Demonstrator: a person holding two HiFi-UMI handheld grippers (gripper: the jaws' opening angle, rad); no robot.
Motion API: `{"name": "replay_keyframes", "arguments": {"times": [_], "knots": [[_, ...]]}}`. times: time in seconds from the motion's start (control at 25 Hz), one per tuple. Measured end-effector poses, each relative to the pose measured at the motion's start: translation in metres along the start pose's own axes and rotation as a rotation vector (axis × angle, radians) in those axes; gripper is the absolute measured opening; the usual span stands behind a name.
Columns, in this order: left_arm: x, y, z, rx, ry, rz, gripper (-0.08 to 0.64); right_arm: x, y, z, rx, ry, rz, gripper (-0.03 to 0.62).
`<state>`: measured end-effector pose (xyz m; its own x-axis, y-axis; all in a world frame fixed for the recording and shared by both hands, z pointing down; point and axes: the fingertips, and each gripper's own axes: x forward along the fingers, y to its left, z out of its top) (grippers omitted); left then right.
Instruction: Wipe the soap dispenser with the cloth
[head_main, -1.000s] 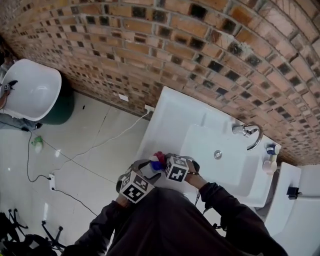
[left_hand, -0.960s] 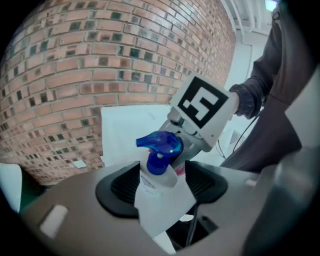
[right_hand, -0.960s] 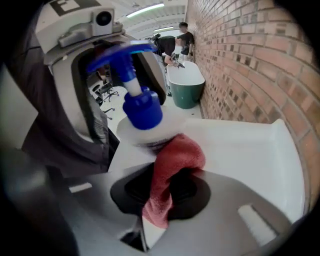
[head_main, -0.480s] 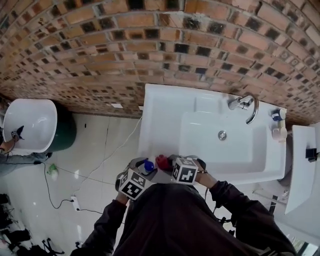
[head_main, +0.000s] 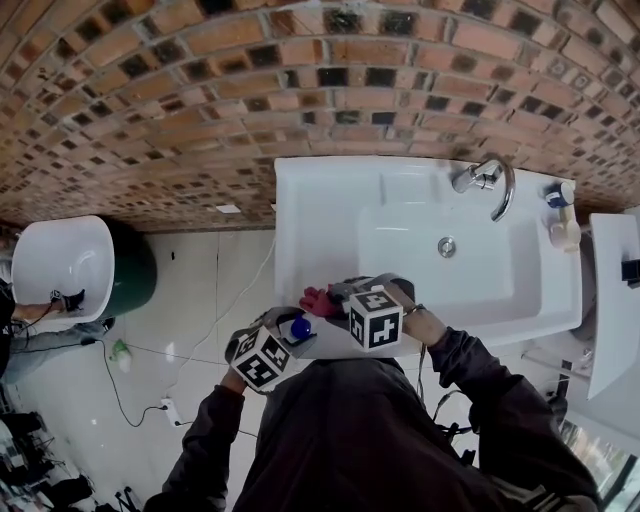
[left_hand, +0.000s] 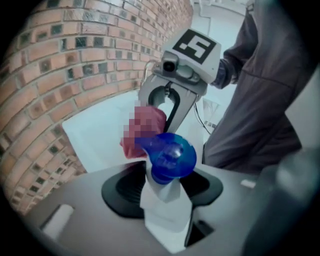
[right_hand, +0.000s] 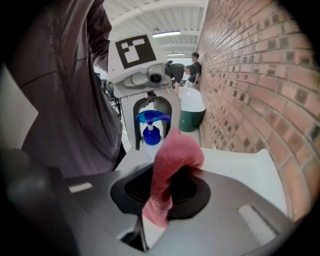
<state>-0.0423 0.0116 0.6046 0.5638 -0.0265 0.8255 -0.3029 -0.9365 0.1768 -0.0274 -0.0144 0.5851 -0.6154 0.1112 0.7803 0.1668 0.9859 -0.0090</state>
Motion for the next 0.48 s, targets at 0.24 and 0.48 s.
{"name": "replay_keyframes", "arguments": {"times": [0.24,0.48], "knots": [[0.001,-0.001,0.0,-0.003,0.003,-0.002,0.219,0.047,0.008,-0.03,-0.002,0.11,0.107,0.06],[0.005,-0.002,-0.003,-0.03,0.004,0.006,0.222,0.08,0.01,-0.049,-0.061,0.212,0.111,0.06]]}}
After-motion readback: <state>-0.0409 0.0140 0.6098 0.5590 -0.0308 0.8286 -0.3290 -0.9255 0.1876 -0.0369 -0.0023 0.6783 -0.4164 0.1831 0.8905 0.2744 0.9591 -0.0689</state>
